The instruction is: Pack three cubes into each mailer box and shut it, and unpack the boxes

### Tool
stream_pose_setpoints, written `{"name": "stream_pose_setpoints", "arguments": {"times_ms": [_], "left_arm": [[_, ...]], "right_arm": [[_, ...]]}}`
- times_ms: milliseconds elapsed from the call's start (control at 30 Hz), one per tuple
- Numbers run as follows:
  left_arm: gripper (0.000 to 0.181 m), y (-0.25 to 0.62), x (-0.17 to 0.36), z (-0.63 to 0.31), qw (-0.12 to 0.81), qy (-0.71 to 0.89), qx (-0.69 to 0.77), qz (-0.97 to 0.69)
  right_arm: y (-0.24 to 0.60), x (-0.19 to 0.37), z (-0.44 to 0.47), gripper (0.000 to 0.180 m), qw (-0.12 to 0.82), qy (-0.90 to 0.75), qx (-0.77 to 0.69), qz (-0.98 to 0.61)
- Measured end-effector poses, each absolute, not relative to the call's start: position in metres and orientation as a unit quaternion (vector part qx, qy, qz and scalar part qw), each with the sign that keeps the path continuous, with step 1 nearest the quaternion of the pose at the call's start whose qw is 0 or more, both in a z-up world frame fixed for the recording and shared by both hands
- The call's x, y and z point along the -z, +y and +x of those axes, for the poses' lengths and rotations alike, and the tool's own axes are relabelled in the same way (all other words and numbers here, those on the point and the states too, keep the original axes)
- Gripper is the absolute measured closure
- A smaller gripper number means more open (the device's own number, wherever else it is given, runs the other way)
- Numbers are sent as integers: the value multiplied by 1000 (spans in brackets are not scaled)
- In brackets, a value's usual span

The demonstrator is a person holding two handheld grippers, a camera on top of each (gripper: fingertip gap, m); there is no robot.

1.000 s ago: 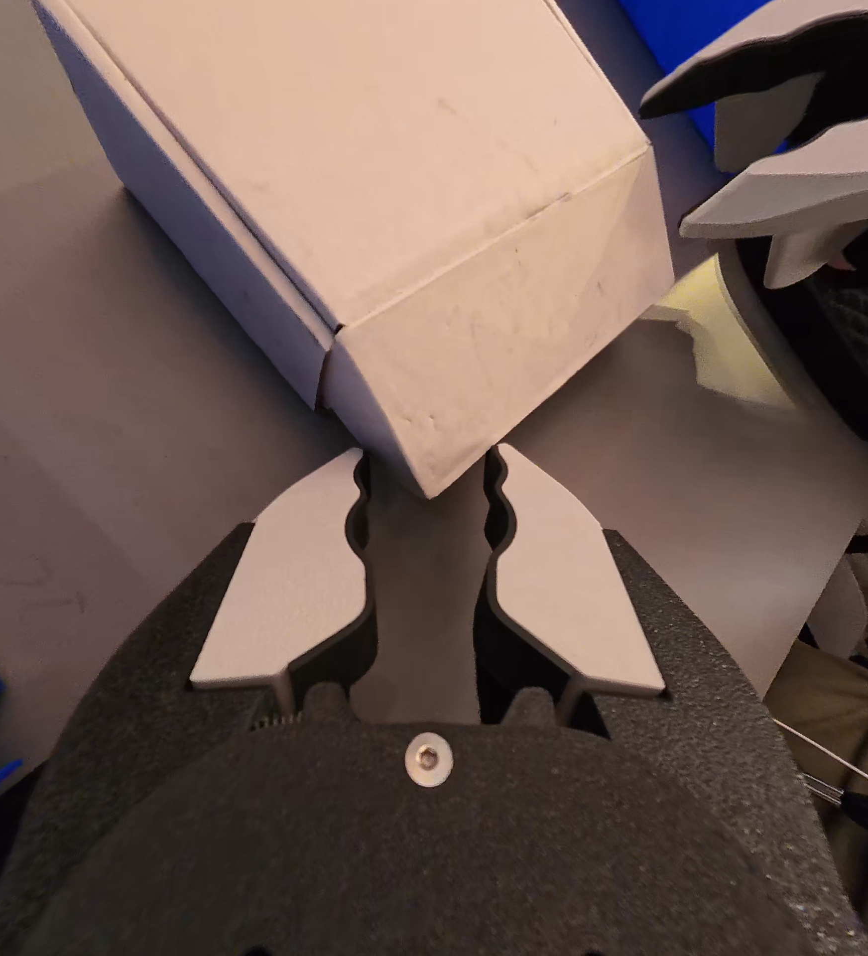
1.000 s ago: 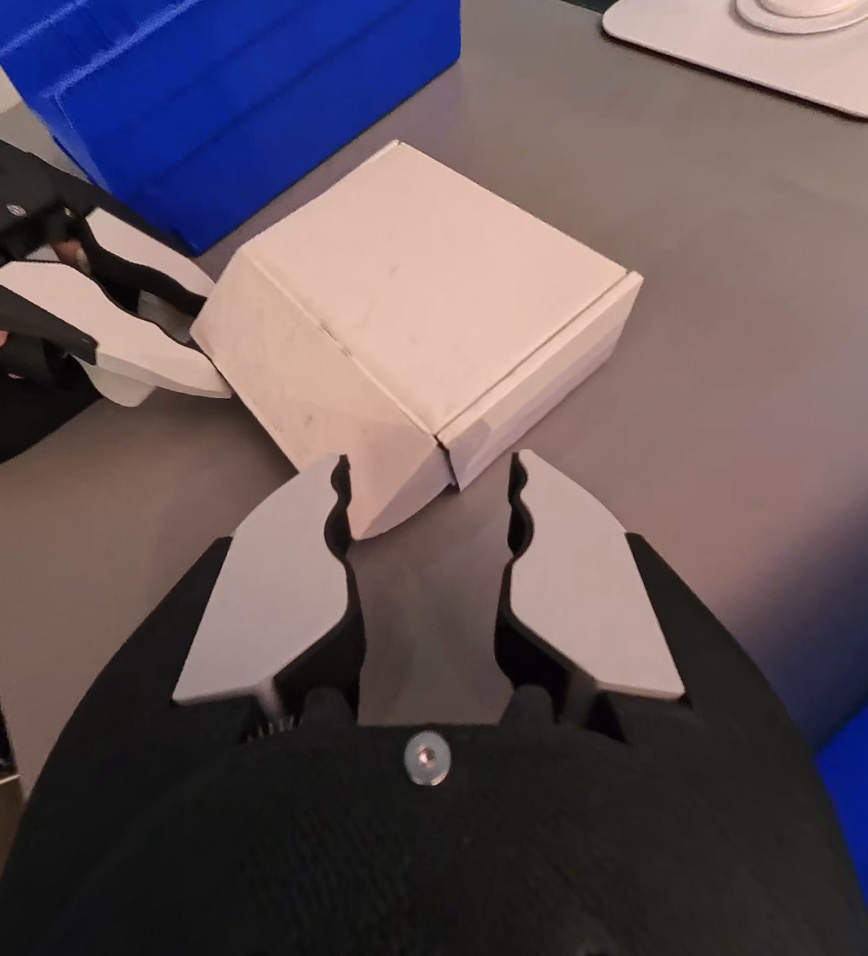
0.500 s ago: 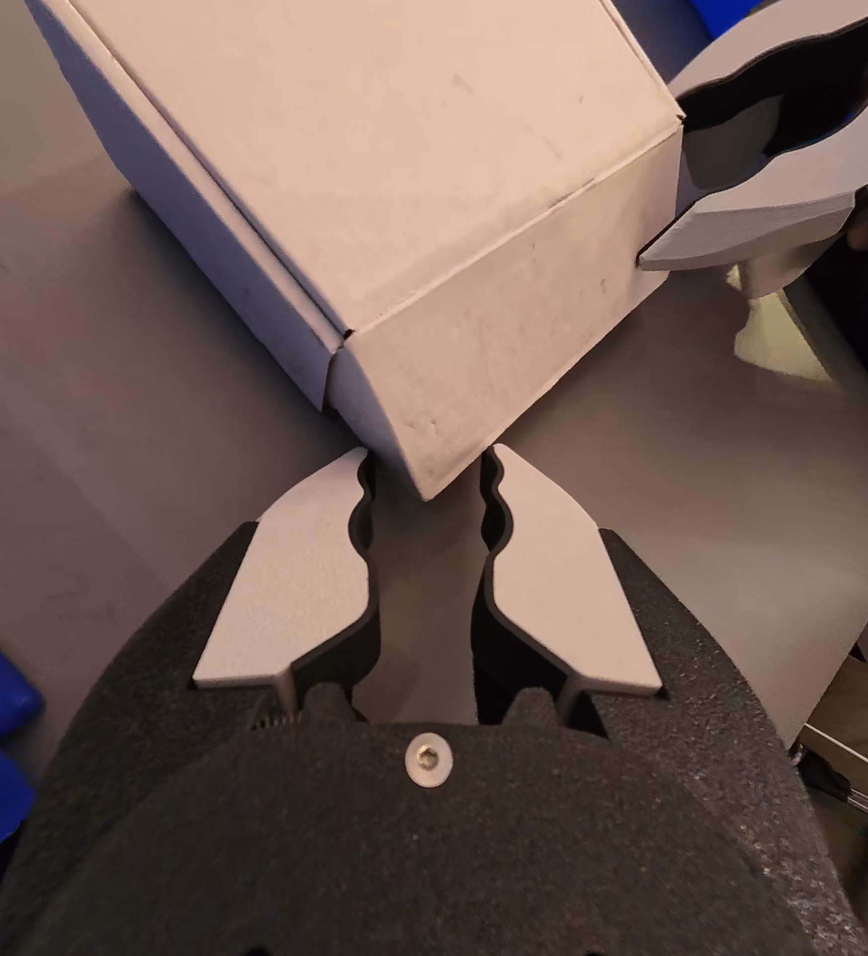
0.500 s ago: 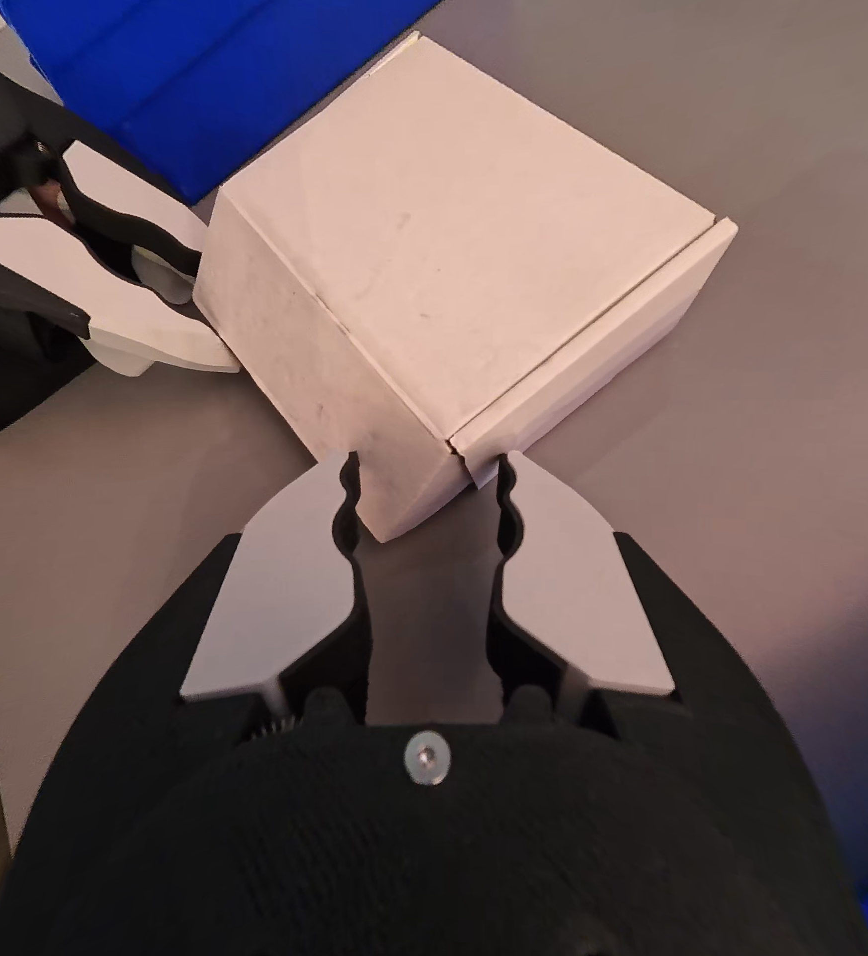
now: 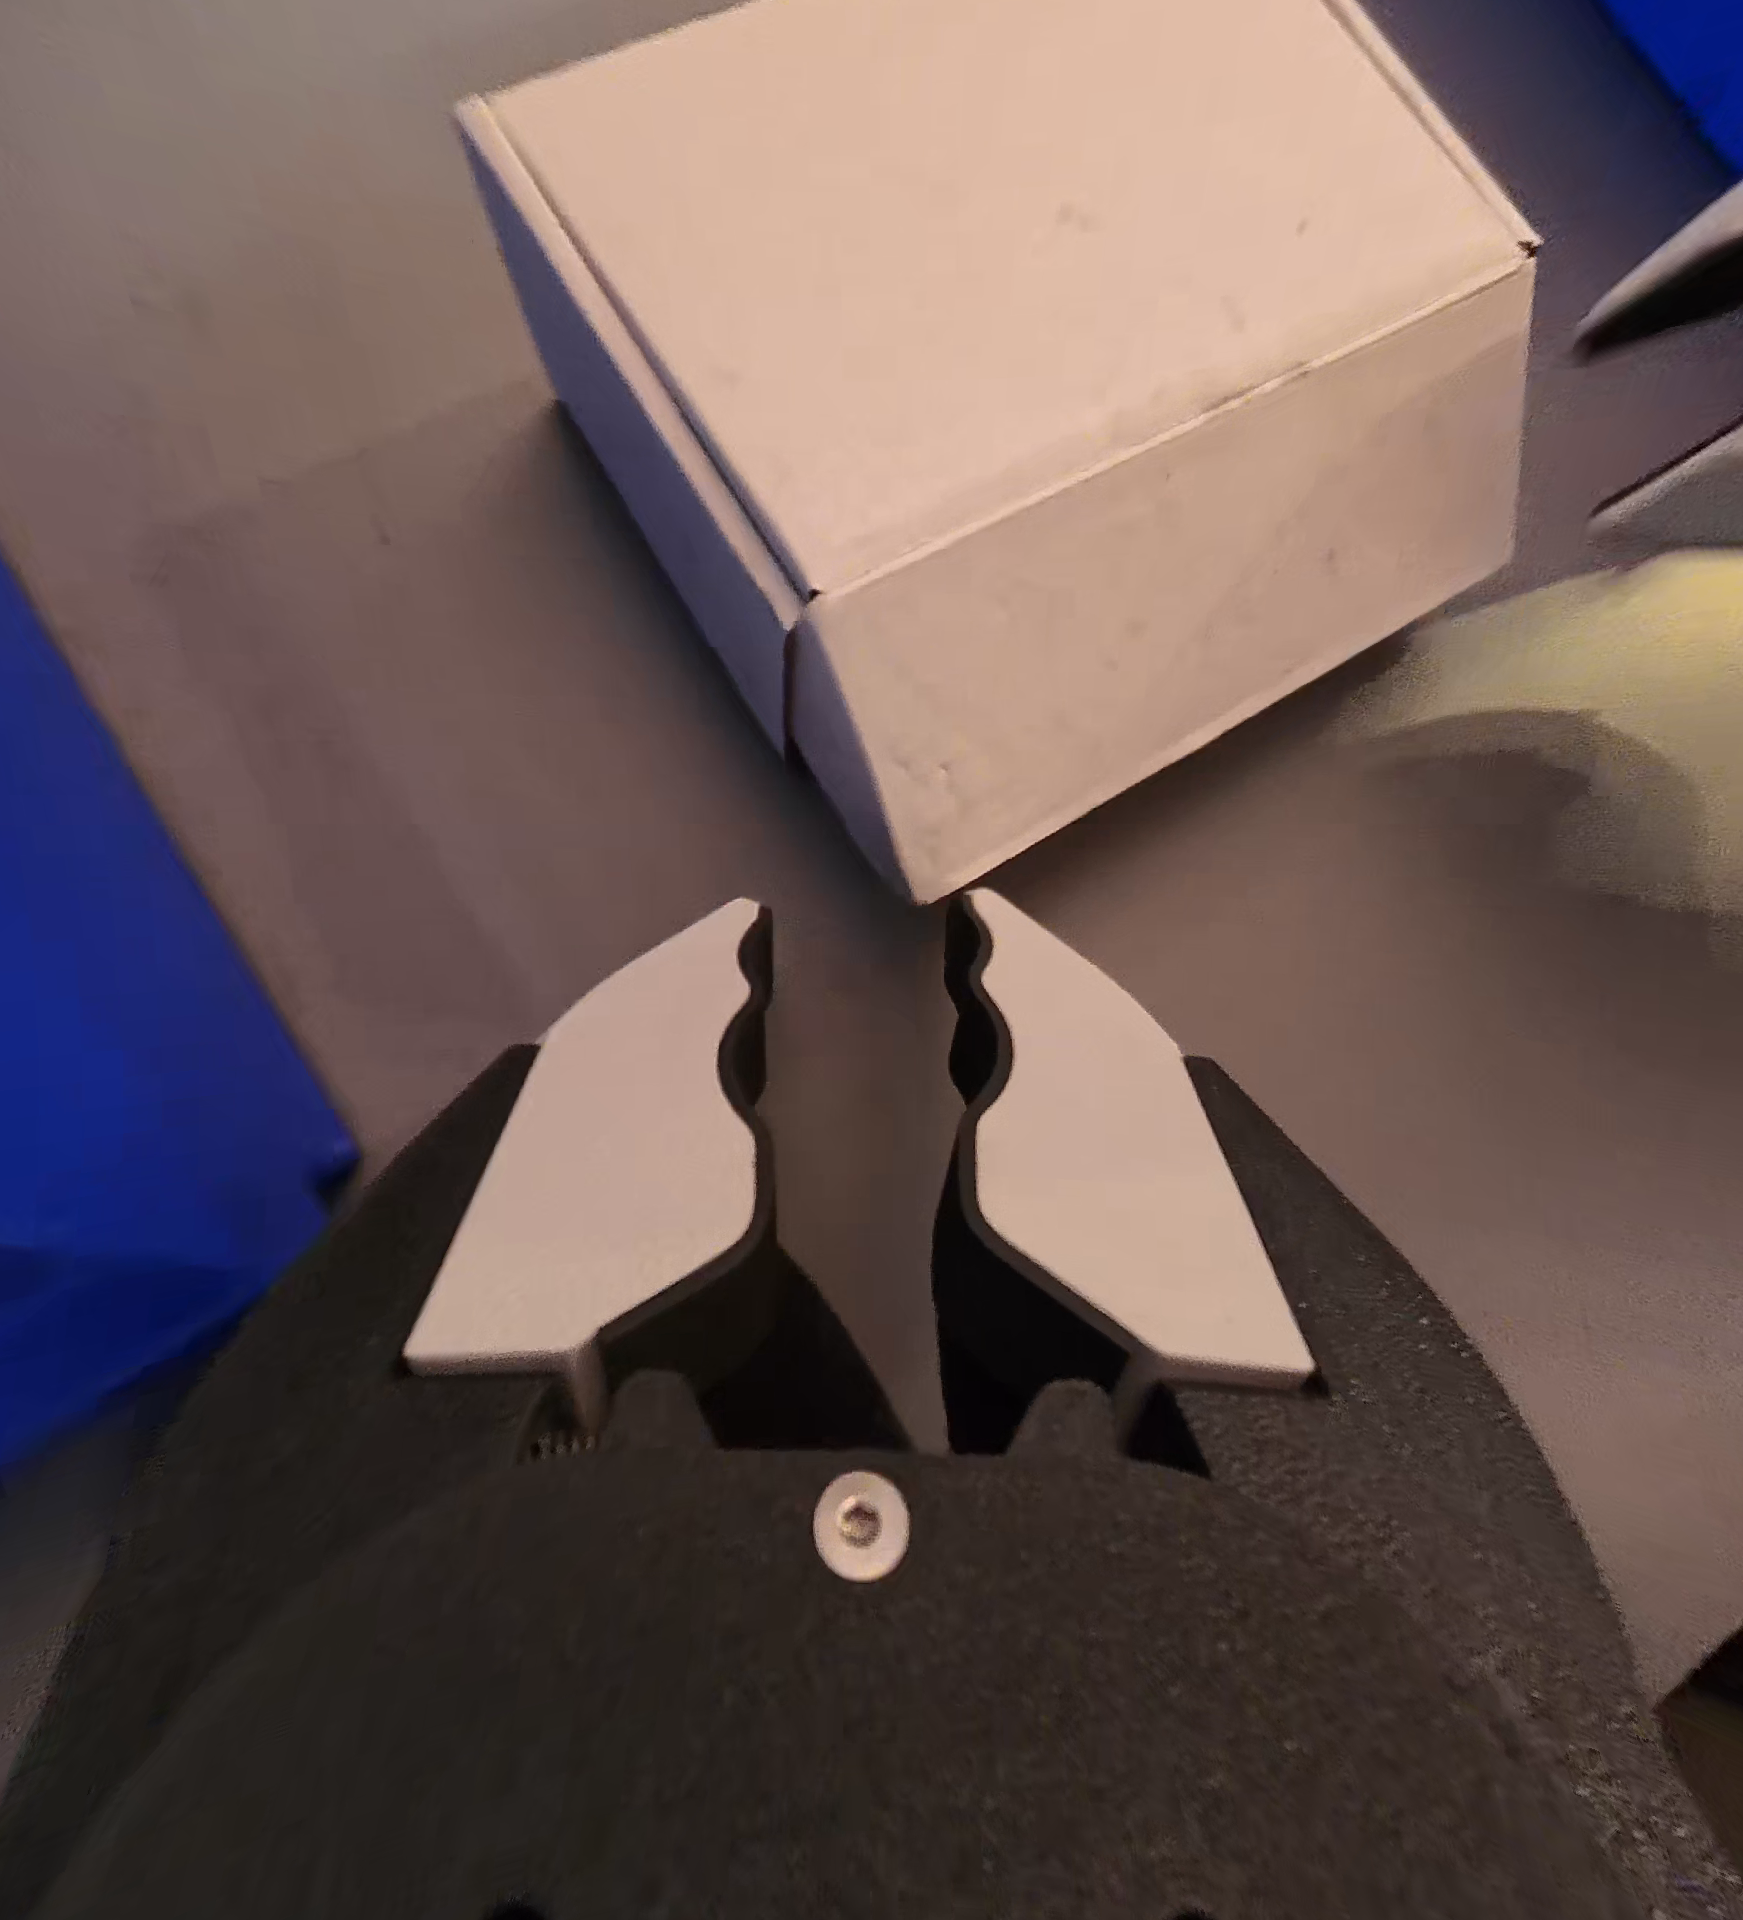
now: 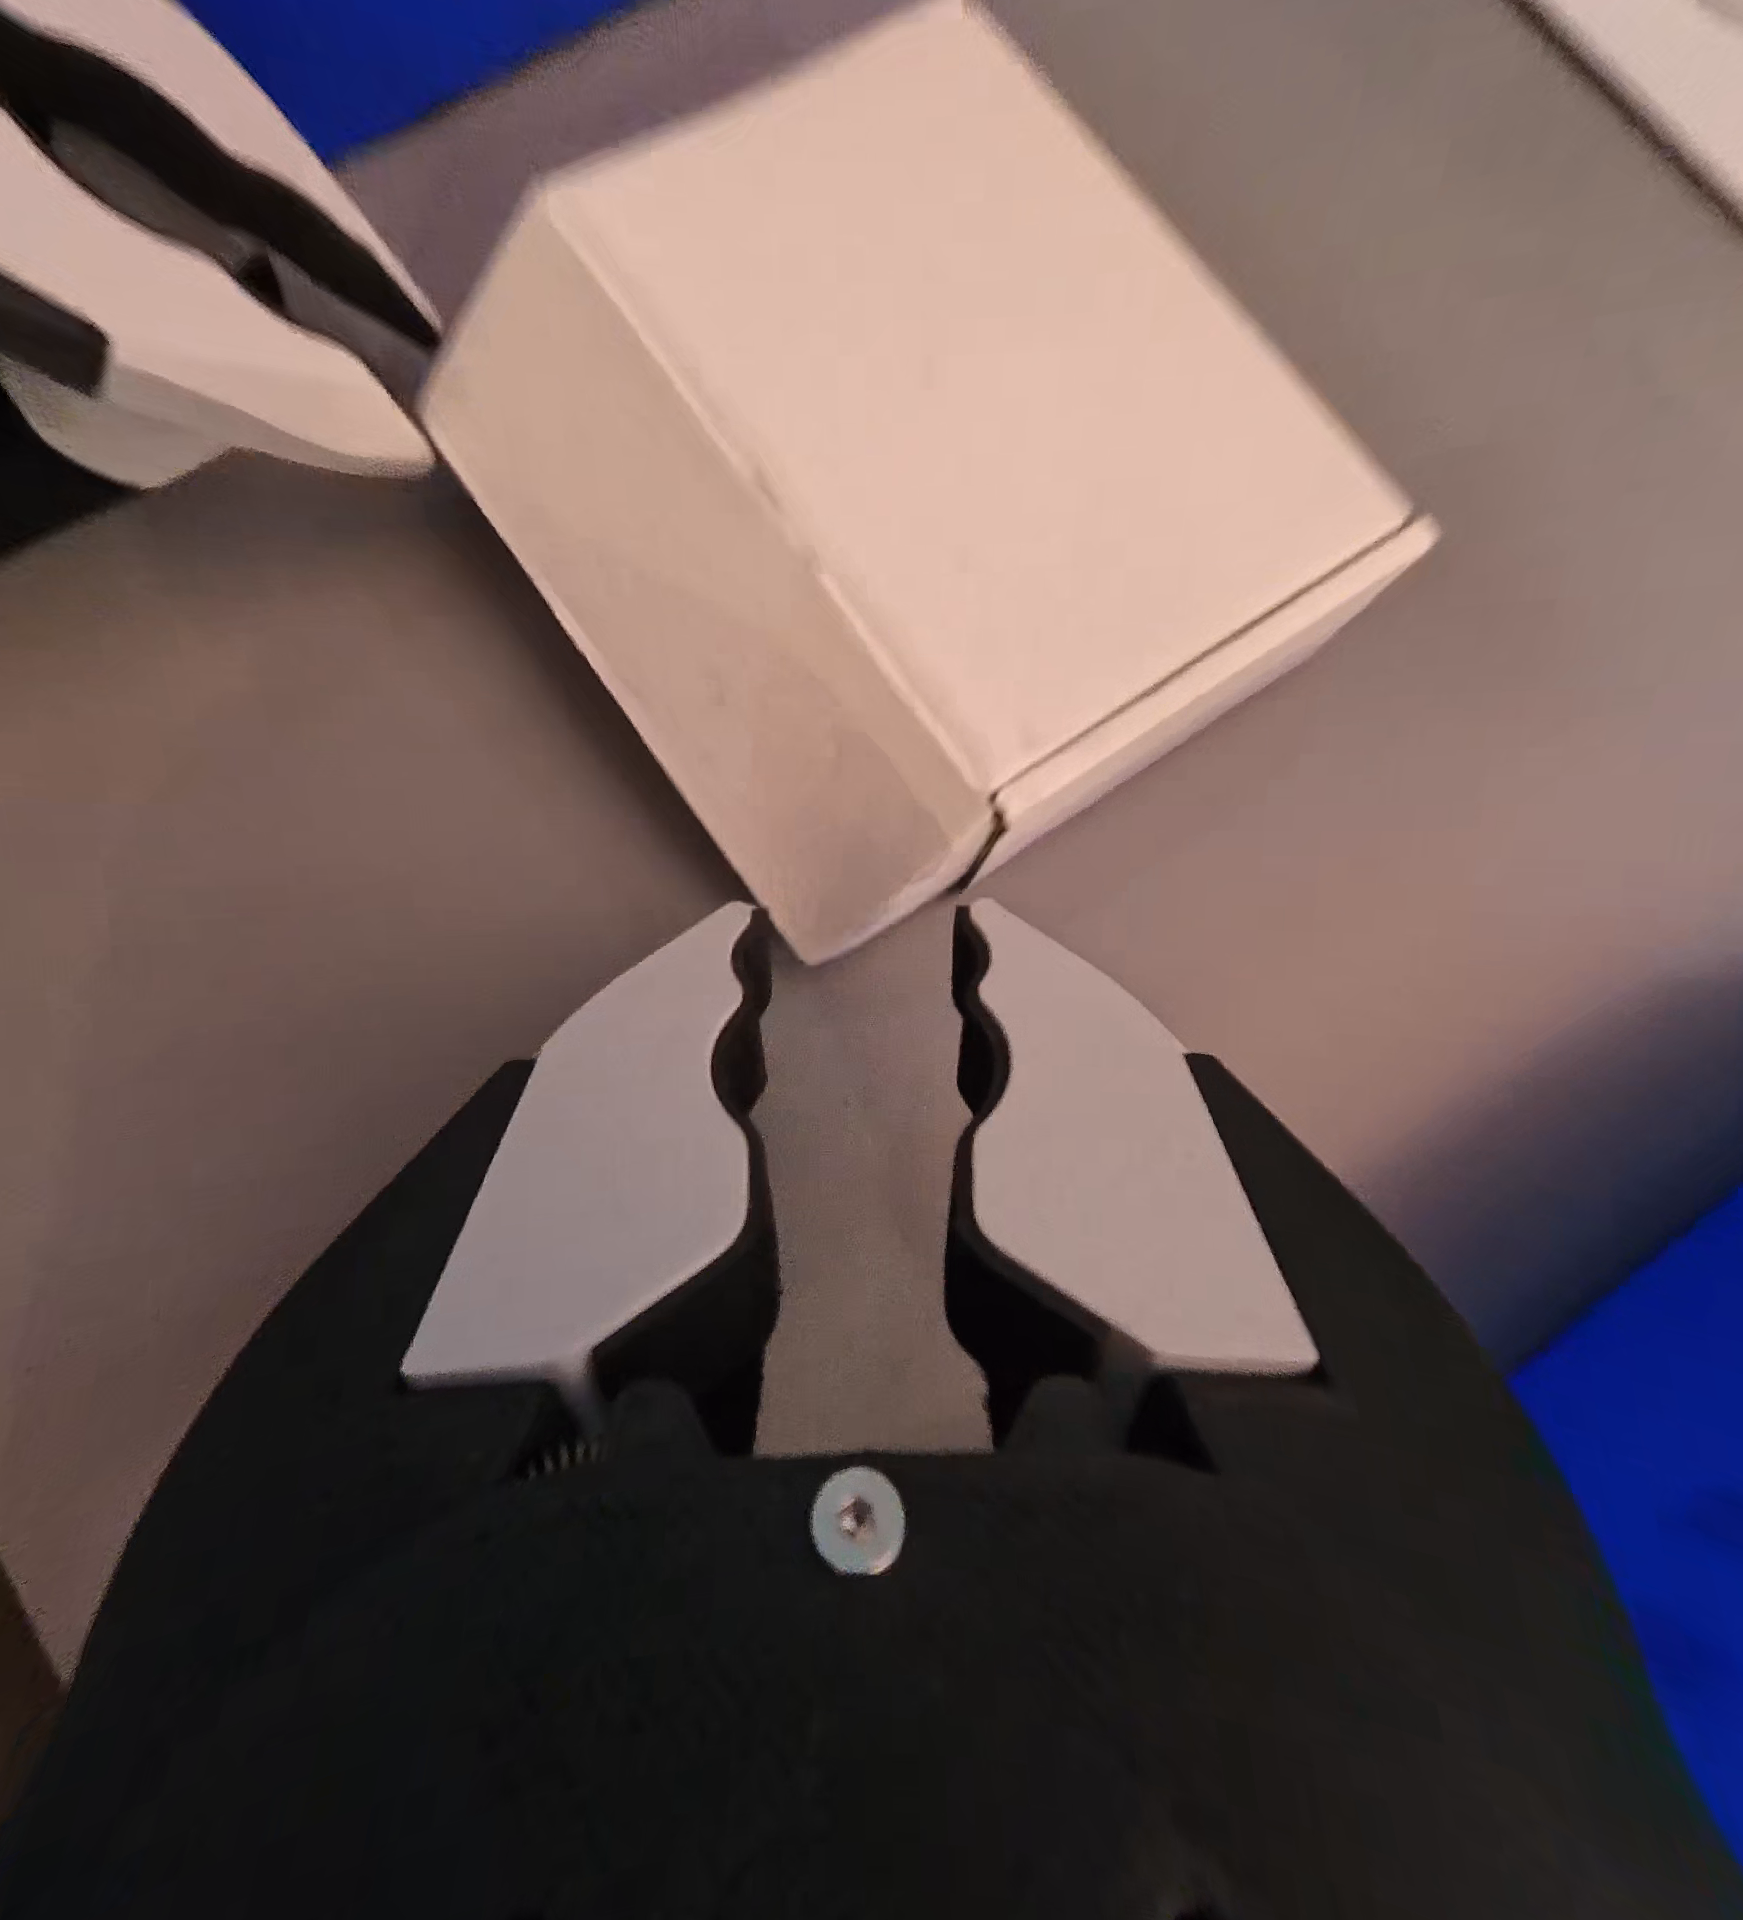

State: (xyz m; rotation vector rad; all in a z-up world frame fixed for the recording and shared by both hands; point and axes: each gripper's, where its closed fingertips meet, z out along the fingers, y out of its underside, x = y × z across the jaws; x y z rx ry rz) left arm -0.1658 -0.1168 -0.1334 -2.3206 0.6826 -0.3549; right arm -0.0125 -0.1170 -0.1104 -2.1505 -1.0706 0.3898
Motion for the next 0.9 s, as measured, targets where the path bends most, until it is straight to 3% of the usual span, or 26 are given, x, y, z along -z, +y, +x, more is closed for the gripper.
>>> {"name": "stream_pose_setpoints", "arguments": {"times_ms": [233, 500, 567, 900], "left_arm": [[161, -138, 102, -132, 400, 299, 159, -851], [175, -118, 124, -103, 395, 320, 152, -848], [180, -113, 122, -102, 393, 320, 157, -848], [166, -82, 123, -130, 367, 291, 125, -875]], "right_arm": [[-27, 49, -20, 146, 438, -413, -108, -791], [45, 95, -40, 161, 348, -436, -25, -830], [43, 110, -41, 172, 301, -440, -38, -845], [-1, 113, -6, 178, 239, -391, -30, -888]]}}
